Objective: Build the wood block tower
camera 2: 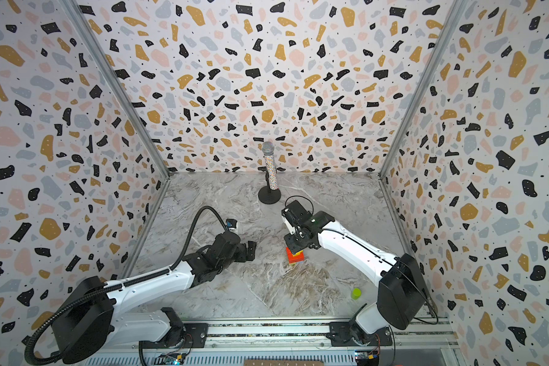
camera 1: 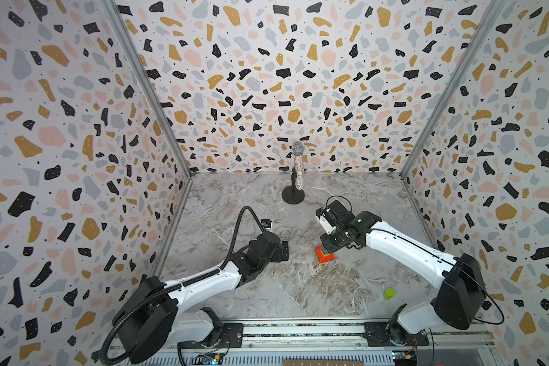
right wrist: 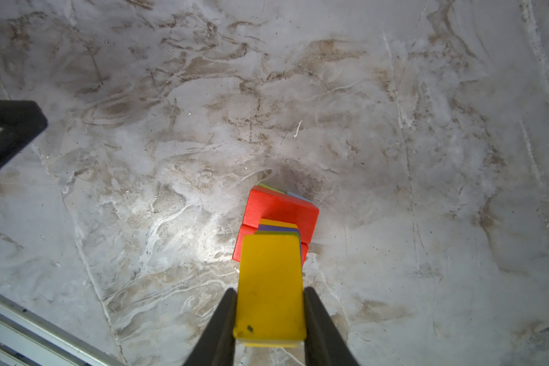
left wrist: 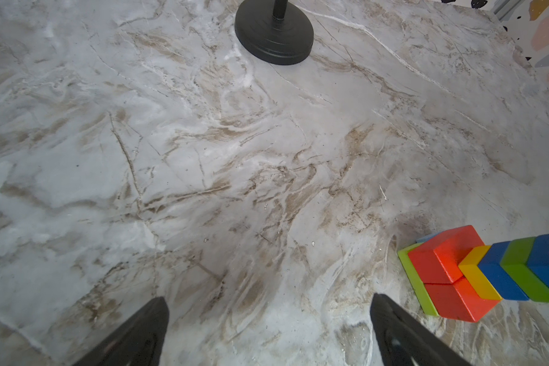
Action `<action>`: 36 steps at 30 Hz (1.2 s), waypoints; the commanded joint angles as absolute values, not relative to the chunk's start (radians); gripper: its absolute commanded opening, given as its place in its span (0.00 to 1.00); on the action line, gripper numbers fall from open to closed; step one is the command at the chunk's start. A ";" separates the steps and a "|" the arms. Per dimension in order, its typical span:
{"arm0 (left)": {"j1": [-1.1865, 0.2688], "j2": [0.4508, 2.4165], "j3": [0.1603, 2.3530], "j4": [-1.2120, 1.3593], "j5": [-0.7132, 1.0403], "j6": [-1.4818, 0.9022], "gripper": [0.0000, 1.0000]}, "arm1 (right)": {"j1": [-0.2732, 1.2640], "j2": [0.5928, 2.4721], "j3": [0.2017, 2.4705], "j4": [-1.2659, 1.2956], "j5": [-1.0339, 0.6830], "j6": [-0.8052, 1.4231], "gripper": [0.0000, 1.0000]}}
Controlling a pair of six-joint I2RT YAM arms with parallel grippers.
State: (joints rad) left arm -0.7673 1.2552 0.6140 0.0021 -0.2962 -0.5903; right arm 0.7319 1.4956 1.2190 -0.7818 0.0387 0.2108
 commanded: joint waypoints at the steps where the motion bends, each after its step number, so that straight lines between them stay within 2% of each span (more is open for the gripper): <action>1: -0.761 1.258 0.604 0.034 -0.299 -0.581 1.00 | 0.738 1.495 1.250 -0.796 0.056 0.204 0.21; 8: -0.757 1.258 0.609 0.032 -0.295 -0.577 1.00 | 0.704 1.431 1.257 -0.789 0.090 0.234 0.22; 15: -0.758 1.243 0.611 0.025 -0.290 -0.566 1.00 | 0.433 1.291 1.149 -0.719 -0.068 0.275 0.23; 23: -0.758 1.203 0.569 0.045 -0.288 -0.572 1.00 | 0.244 1.263 0.920 -0.564 -0.041 0.403 0.25; 36: -0.758 1.101 0.441 0.116 -0.228 -0.600 1.00 | 0.229 1.355 0.739 -0.456 0.053 0.511 0.32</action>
